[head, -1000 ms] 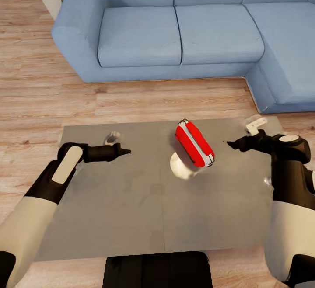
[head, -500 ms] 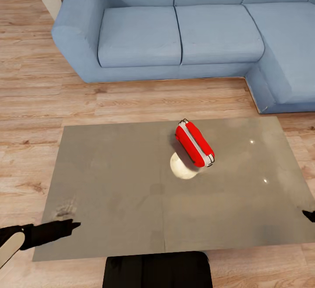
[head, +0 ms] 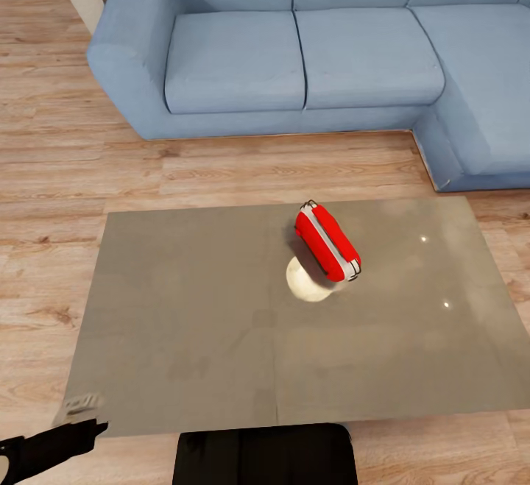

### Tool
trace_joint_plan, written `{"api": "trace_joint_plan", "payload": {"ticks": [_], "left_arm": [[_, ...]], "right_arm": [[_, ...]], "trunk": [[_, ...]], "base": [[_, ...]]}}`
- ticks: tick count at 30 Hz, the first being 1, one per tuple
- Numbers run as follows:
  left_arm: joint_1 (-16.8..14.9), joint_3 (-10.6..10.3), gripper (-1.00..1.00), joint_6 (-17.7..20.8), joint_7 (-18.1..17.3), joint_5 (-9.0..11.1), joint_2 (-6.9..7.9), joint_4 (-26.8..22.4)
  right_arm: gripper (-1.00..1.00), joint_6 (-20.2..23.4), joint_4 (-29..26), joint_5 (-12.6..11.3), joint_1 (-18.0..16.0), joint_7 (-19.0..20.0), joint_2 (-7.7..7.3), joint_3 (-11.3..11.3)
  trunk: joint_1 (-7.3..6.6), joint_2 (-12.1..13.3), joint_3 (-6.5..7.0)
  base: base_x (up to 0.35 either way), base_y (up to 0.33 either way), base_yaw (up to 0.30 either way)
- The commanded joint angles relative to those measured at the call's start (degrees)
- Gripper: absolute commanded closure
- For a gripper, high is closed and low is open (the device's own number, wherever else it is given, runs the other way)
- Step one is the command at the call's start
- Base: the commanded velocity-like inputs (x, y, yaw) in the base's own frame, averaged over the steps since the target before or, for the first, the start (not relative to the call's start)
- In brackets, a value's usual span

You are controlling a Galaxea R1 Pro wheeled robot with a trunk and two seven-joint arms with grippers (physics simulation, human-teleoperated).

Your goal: Turn on the radio receiver that's on the table in the living room.

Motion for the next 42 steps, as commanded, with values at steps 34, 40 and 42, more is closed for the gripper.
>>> {"api": "trace_joint_plan", "payload": {"ticks": [34,40,42], "left_arm": [[0.03,0.00,1.00,0.08,0.04,-0.34,0.10,0.77],[0.03,0.00,1.00,0.08,0.08,-0.25,0.10,0.85],[0.03,0.00,1.00,0.08,0.05,-0.25,0.10,0.82]], "right_arm": [[-1.00,-10.38,0.89,1.98,0.00,1.78,7.15,-10.21],[-1.00,-13.13,3.42,4.11,0.00,1.71,7.15,-12.04],[-1.00,-13.55,3.70,4.44,0.00,1.70,7.18,-12.68]], "trunk": [[0.00,0.00,3.03],[0.00,0.00,3.57],[0.00,0.00,3.76]], "base": [[-0.159,0.000,0.000],[-0.319,0.000,0.000],[-0.133,0.000,0.000]]}}
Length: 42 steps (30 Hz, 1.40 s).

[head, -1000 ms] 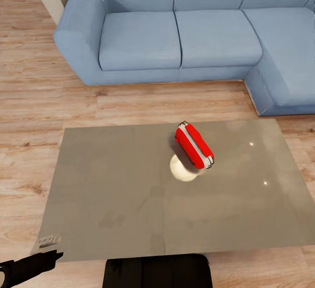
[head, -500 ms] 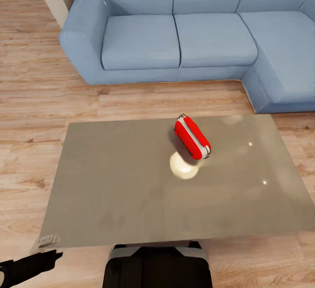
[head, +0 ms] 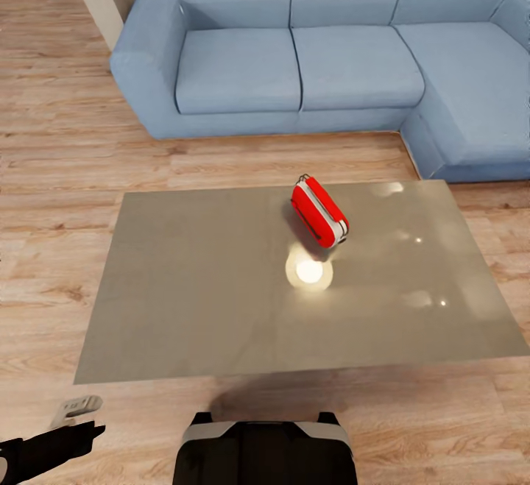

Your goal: Turn on the radio receiver that's on the table in the living room.

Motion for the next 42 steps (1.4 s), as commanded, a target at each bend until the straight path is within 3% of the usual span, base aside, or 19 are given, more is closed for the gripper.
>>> {"api": "trace_joint_plan", "payload": {"ticks": [1,8,11,15,16,18,21,22,23,26,29,32,35,40,42], "left_arm": [[0.00,0.00,1.00,0.00,-0.02,0.00,0.00,-0.02],[0.00,0.00,1.00,-0.03,0.02,0.03,-0.13,0.05],[0.00,0.00,1.00,-0.14,0.12,0.14,-0.35,1.13],[0.00,-0.14,1.00,-1.24,0.10,0.13,-0.61,6.43],[0.00,-0.26,1.00,-3.46,-0.01,0.02,-0.76,10.28],[0.00,-0.46,1.00,-6.26,-0.14,-0.40,-1.28,14.51],[0.00,-3.02,1.00,-10.54,-0.25,-3.33,-3.99,23.22],[0.00,-4.72,1.00,-11.63,-0.29,-5.76,-6.13,27.10],[0.00,-5.13,1.00,-11.96,-0.27,-6.61,-6.89,28.26],[0.00,-6.34,1.00,-15.02,-0.27,-11.97,-11.07,33.85],[0.00,-6.70,1.00,-18.57,-0.24,-15.86,-14.85,39.54],[0.00,-6.75,1.00,-20.61,-0.23,-16.63,-16.38,43.23],[0.00,-6.76,1.00,-25.37,-0.23,-16.91,-18.01,48.85],[0.00,-6.90,1.00,-29.11,-0.23,-17.56,-20.67,55.32],[0.00,-6.93,1.00,-30.62,-0.18,-18.67,-21.63,56.68]], "right_arm": [[-1.00,-0.12,0.07,0.09,0.00,0.00,0.02,-0.23],[-1.00,-0.39,0.53,0.24,0.00,0.00,0.35,-0.61],[-1.00,-0.63,3.67,0.78,0.00,-0.63,0.82,-0.62],[-1.00,-2.61,9.12,5.47,0.00,-1.70,0.96,-0.72],[-1.00,-3.37,12.78,8.14,0.03,-3.59,0.99,-0.99],[-1.00,-4.34,17.21,10.78,0.08,-6.52,1.01,-1.50],[-1.00,-6.33,25.90,16.08,0.75,-14.69,1.01,-2.50],[-1.00,-6.83,29.67,18.23,1.71,-18.68,1.02,-2.74],[-1.00,-6.93,30.84,18.76,2.10,-19.88,1.02,-2.79],[-1.00,-7.23,37.70,20.56,4.75,-26.40,0.93,-2.94],[-1.00,-7.24,45.78,21.30,7.12,-33.56,0.77,-2.98],[-1.00,-7.30,50.19,22.57,8.28,-37.33,0.61,-2.99],[-1.00,-7.31,56.52,25.97,9.52,-44.25,0.61,-2.99],[-1.00,-7.17,66.10,29.13,11.48,-54.86,0.51,-2.93],[-1.00,-7.17,68.48,29.97,12.42,-57.35,0.63,-2.91]], "trunk": [[0.00,0.00,0.09],[0.00,0.00,0.73],[0.00,0.00,1.01],[0.00,0.00,1.37],[0.00,0.00,1.46],[0.00,0.00,1.65],[0.00,0.00,1.92],[0.00,0.00,2.01],[0.00,0.00,2.10],[0.00,0.00,2.38],[0.00,0.00,2.65],[0.00,0.00,2.92],[0.00,0.00,3.20],[0.00,0.00,3.66],[0.00,0.00,3.84]], "base": [[-0.066,0.000,0.000],[-0.013,0.000,0.000],[0.000,0.000,0.000],[0.000,0.000,0.000],[0.000,0.000,0.000],[0.000,0.000,0.000],[0.000,0.000,0.000],[0.000,0.000,0.000],[0.000,0.000,0.000],[0.000,0.000,0.000],[0.000,0.000,0.000],[0.000,0.000,0.000],[0.000,0.000,0.000],[0.000,0.000,0.000],[0.000,0.000,0.000]]}}
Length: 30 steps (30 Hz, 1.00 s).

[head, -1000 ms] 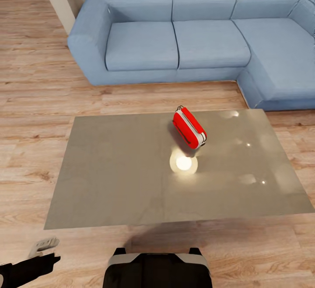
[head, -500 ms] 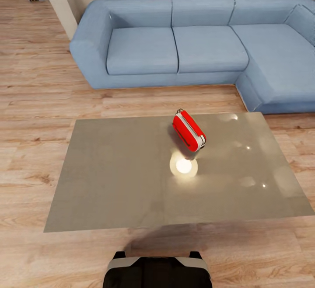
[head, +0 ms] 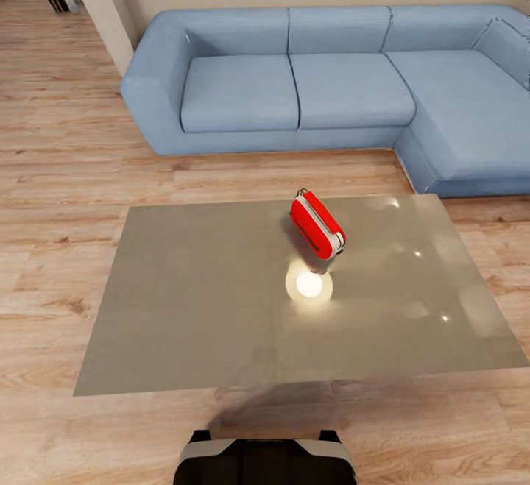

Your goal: Turn on the radio receiver that's on the table in the living room.

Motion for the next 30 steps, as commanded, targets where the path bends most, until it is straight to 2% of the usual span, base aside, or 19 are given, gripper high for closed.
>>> {"api": "trace_joint_plan", "payload": {"ticks": [1,5,7,13,19,21,25,28,30], "left_arm": [[-0.01,0.02,1.00,-0.40,0.10,-0.81,-0.40,0.28],[-0.01,0.23,1.00,-1.01,0.47,-3.65,-1.64,0.72],[-0.01,0.33,1.00,-1.11,0.56,-4.14,-1.87,0.81],[-0.01,0.59,1.00,-1.22,0.65,-4.61,-2.32,2.62],[-0.01,0.42,1.00,-1.23,0.66,-4.71,-4.87,4.50],[-0.01,0.31,1.00,-1.23,0.67,-4.78,-5.91,4.83],[-0.01,0.21,1.00,-1.23,1.28,-5.44,-6.89,4.96],[0.00,0.22,1.00,-1.23,2.94,-7.64,-7.80,4.99],[0.00,0.24,1.00,-1.23,3.37,-8.69,-8.17,5.00]], "right_arm": [[-1.00,0.01,0.48,0.14,0.19,-0.47,0.06,0.01],[-1.00,-0.02,1.14,0.36,0.45,-1.11,0.19,0.06],[-1.00,-0.04,1.24,0.38,0.48,-1.17,0.25,0.07],[-1.00,-0.03,1.42,0.48,0.50,-1.35,0.52,0.09],[-1.00,0.36,2.19,0.49,0.76,-1.85,2.12,0.09],[-1.00,0.42,3.30,0.49,1.17,-4.25,2.73,0.09],[-1.00,0.57,6.38,0.49,1.45,-8.24,3.13,0.20],[-1.00,0.61,8.50,0.49,2.12,-11.88,3.50,0.49],[-1.00,0.62,9.05,0.49,2.29,-12.91,3.93,0.55]], "trunk": [[0.01,0.00,0.10],[0.01,0.00,0.46],[0.01,0.00,0.64],[0.01,0.00,1.19],[0.01,0.00,1.74],[0.01,0.00,1.92],[0.01,0.00,2.29],[0.01,0.00,2.56],[0.01,0.00,2.75]], "base": [[0.000,0.000,0.000],[0.000,0.000,0.000],[0.000,0.000,0.000],[0.000,0.000,0.000],[0.000,0.000,0.000],[0.000,0.000,0.000],[0.000,0.000,0.000],[0.000,0.000,0.000],[0.000,0.000,0.000]]}}
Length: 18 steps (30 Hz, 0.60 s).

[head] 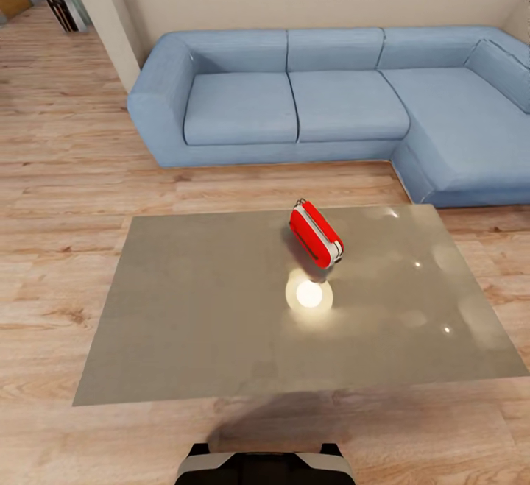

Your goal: Turn on the radio receiver that's on the table in the living room.

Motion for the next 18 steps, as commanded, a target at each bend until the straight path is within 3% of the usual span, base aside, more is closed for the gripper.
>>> {"api": "trace_joint_plan", "payload": {"ticks": [1,6,18], "left_arm": [[0.00,0.01,1.00,0.00,0.28,-0.99,-0.41,0.00],[0.00,0.30,1.00,0.01,0.45,-1.38,-0.95,-0.03],[-0.01,0.44,1.00,0.00,0.46,-1.21,-0.99,-0.08]], "right_arm": [[-1.00,-0.03,0.35,-0.01,0.15,-0.69,0.45,0.03],[-1.00,-0.36,0.57,-0.01,0.58,-1.16,1.09,0.05],[-1.00,-0.64,0.58,-0.01,0.62,-1.19,1.04,0.05]], "trunk": [[0.00,0.00,0.09],[0.00,0.00,0.55],[0.00,0.00,1.65]], "base": [[0.000,0.000,0.000],[0.000,0.000,0.000],[0.000,0.000,-0.006]]}}
